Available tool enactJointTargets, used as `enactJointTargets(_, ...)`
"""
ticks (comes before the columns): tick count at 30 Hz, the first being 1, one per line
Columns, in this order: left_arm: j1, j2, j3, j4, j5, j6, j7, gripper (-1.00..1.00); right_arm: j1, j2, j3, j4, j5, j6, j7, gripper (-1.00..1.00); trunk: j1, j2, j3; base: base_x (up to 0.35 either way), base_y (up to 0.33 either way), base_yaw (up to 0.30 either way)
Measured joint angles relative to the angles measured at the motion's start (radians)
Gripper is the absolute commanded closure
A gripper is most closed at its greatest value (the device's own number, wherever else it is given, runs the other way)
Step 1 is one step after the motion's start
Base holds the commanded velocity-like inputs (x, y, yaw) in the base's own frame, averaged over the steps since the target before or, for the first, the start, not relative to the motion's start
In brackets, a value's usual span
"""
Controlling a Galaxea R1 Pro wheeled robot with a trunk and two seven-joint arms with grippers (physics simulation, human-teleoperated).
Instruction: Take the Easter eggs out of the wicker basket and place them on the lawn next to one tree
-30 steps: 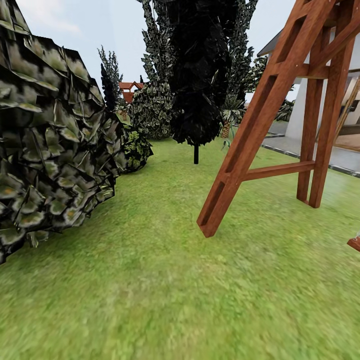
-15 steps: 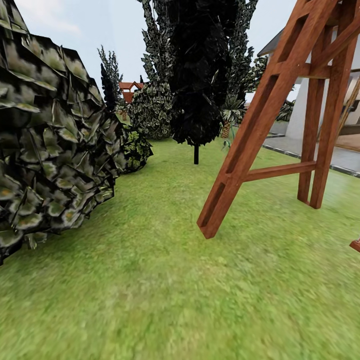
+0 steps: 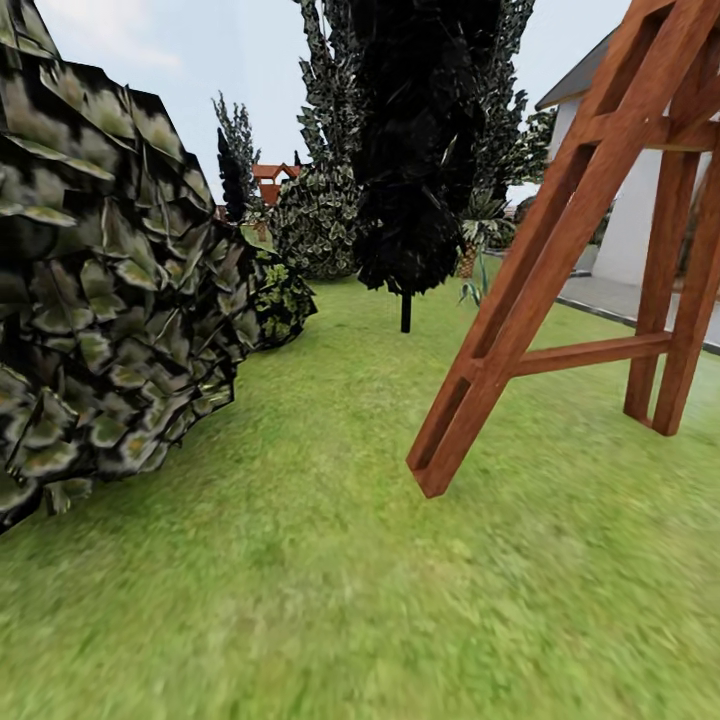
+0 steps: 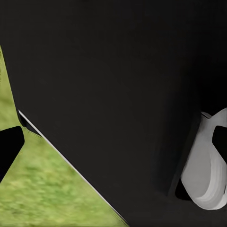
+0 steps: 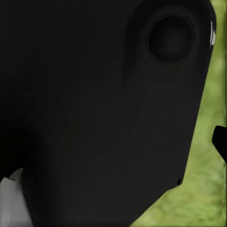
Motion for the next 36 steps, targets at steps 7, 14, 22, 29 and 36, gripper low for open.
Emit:
enactJointTargets(7, 0.0, 0.0, -0.001, 0.0, -0.002, 0.0, 0.0, -1.0, 0.0, 0.0, 0.0, 0.0, 0.0, 0.0, -0.001, -1.0, 0.0, 0.0, 0.0, 0.336, 0.0, 0.279)
enactJointTargets(14, 0.0, 0.0, -0.001, 0.0, -0.003, -0.001, 0.0, -1.0, 0.0, -0.001, 0.003, 0.0, 0.0, 0.0, 0.0, -1.0, 0.0, 0.0, 0.0, 0.335, 0.0, 0.177)
enactJointTargets(22, 0.0, -0.002, -0.004, 0.0, -0.003, -0.001, 0.0, -1.0, 0.0, -0.003, 0.027, 0.0, 0.0, 0.0, 0.0, -1.0, 0.0, 0.0, 0.0, 0.233, 0.0, 0.006)
enactJointTargets(29, 0.0, -0.002, -0.005, 0.0, -0.003, -0.004, 0.0, -1.0, 0.0, -0.004, 0.028, 0.0, 0.0, -0.002, 0.0, -1.0, 0.001, 0.0, 0.005, 0.028, 0.0, 0.0)
enactJointTargets(36, 0.0, -0.002, -0.006, 0.0, -0.003, -0.004, 0.0, -1.0, 0.0, -0.005, 0.028, 0.001, 0.0, -0.002, 0.0, -1.0, 0.001, 0.0, 0.016, 0.0, 0.0, 0.0)
